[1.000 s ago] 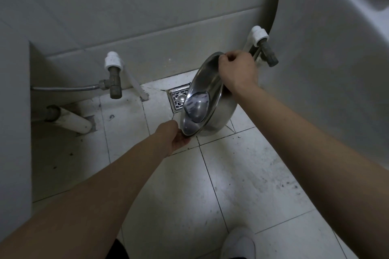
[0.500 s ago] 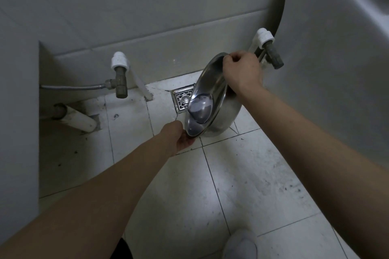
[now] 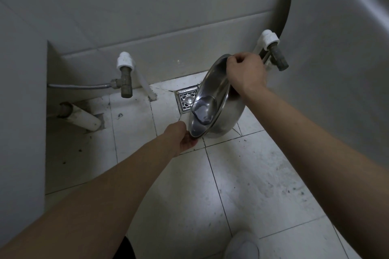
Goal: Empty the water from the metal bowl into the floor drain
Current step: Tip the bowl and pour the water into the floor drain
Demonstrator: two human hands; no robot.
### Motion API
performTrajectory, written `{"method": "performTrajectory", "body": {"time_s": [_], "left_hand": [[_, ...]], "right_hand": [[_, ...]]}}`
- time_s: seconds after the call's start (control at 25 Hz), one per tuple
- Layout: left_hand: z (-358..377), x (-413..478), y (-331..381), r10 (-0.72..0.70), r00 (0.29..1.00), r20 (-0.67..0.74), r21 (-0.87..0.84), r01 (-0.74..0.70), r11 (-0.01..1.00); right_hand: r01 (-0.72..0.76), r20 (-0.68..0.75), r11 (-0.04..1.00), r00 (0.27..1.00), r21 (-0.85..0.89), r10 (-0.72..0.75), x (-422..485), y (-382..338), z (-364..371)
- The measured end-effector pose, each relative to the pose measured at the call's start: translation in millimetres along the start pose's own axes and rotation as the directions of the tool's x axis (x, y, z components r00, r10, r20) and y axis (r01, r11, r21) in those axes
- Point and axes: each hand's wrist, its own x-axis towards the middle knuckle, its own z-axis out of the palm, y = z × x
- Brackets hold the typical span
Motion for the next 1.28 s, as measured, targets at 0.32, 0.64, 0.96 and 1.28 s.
{"method": "performTrajectory", "body": {"time_s": [0.32,0.64,0.96,1.28], "left_hand": [[0,2,-1,-0.021,1.0,0.011,0.005,0.021,1.0],[1,9,-4,-0.027,1.0,0.002,0.016,0.027,1.0],[1,12,-5,-0.033,0.999,0.017,0.01,0.032,0.999],[2,9,-5,-0.048,0.998,0.038,-0.029,0.049,0.998]], "right_hand": [[0.0,0.014,1.0,1.0,-0.023,0.0,-1,-2,1],[0.012,0.02,1.0,1.0,-0.026,-0.011,-1,-4,2],[0.019,0.054,0.998,0.998,-0.054,-0.016,1,-7,5],[0.046,0.069,0.994,0.997,-0.1,-0.039,1,-13,7]]}}
